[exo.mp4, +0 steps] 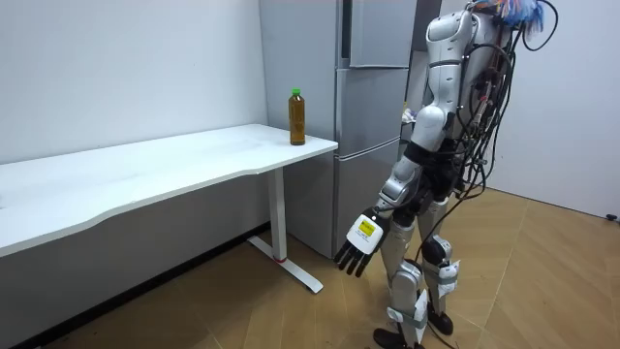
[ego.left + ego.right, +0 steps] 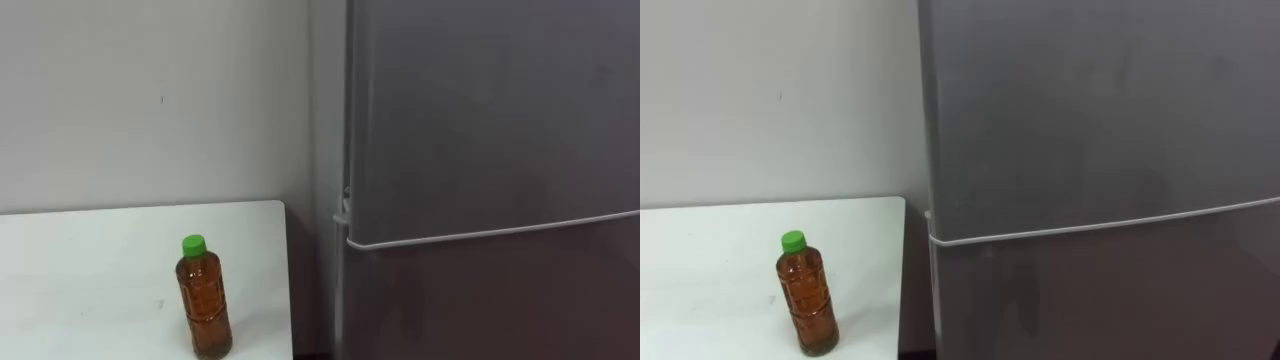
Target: Put the bottle in the upper fridge
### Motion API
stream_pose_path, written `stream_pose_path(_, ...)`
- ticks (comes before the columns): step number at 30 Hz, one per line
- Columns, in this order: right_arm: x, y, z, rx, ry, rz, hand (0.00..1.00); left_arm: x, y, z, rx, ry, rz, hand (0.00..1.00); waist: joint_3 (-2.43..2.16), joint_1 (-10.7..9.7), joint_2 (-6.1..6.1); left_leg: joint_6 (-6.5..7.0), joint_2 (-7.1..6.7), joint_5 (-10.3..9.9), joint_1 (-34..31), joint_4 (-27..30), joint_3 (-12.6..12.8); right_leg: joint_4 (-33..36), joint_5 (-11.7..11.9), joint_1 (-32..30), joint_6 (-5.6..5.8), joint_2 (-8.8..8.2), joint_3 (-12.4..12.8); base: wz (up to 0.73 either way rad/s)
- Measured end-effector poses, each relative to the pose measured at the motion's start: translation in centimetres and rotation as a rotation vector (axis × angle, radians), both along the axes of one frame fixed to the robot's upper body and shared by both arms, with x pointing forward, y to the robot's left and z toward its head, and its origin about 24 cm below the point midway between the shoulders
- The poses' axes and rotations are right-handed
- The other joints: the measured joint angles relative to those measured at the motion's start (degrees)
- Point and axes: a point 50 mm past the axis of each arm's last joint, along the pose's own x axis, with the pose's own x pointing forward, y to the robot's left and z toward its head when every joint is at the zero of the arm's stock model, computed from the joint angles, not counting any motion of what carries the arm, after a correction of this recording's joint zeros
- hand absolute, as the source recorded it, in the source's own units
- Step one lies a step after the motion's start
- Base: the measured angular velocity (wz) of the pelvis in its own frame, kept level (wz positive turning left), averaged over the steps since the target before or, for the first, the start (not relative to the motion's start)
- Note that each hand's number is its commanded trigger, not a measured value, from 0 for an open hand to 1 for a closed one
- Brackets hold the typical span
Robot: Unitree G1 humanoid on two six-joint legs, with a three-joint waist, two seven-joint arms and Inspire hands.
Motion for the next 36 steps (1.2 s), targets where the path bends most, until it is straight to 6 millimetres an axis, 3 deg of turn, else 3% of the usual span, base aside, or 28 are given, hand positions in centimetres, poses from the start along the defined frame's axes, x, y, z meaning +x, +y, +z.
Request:
stream_pose_path(13, 0.0, 0.0, 0.0, 0.001, 0.002, 0.004, 0.0, 0.9, 0.3, 0.2, 0.079, -0.005, -0.055, 0.0, 0.03, 0.1, -0.11, 0.03, -0.23, -0.1, 0.1, 0.0, -0.4, -0.5, 0.0, 0.5, 0.07, -0.02, 0.0, 0.0)
stream_pose_path(23, 0.0, -0.1, 0.0, 0.008, -0.002, 0.001, 0.0, 1.1, 0.6, 0.3, 0.081, -0.047, 0.123, 0.0, 0.05, 0.0, -0.07, 0.04, -0.15, -0.1, 0.4, 0.0, -0.3, -0.5, 0.0, 0.7, 0.06, 0.0, 0.0, 0.0)
stream_pose_path(28, 0.1, -0.5, 0.1, -0.008, -0.003, 0.015, 0.0, 3.1, 1.7, 1.0, 0.107, -0.146, 0.24, 0.0, 0.3, 0.0, 0.66, 0.15, -0.09, -0.5, 0.4, 0.3, -0.6, -0.3, 0.0, 1.2, 0.05, 0.01, -0.1, 0.02)
stream_pose_path(36, 0.2, -1.0, 0.3, -0.006, -0.028, -0.017, 0.0, 7.8, 3.2, 3.2, 0.117, -0.415, 0.438, 0.0, 0.23, -0.1, 2.12, 0.17, -0.02, -0.7, 0.3, 0.7, -0.7, -0.1, 0.0, 1.1, 0.05, 0.03, 0.0, 0.0)
